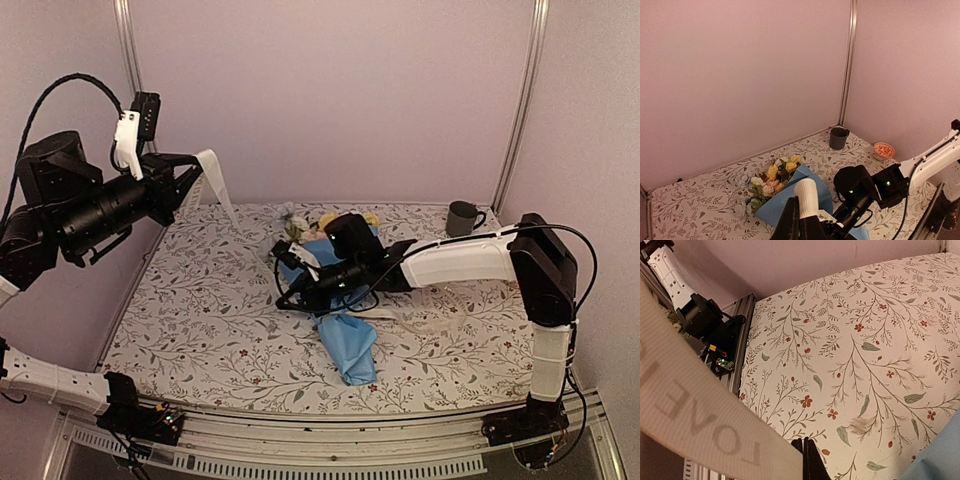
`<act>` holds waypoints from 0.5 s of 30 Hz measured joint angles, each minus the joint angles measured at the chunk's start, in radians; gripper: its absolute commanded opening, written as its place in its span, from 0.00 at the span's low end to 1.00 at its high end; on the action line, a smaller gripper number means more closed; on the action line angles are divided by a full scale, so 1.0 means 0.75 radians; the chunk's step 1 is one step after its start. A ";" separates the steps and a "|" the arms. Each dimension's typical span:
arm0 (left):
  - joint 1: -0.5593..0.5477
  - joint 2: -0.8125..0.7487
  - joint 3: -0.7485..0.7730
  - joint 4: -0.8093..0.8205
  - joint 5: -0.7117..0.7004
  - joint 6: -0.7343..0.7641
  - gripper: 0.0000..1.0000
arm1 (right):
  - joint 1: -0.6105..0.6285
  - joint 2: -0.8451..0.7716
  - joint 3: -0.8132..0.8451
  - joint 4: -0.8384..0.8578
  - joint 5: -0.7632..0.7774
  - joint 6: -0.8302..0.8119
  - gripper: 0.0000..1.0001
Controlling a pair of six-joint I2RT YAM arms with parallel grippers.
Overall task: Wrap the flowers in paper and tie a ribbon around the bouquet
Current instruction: Pass from the left arm to the right
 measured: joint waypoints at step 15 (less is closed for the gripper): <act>0.273 0.209 -1.018 0.172 0.407 -0.338 0.41 | 0.065 -0.409 -0.440 0.220 -0.293 0.252 0.00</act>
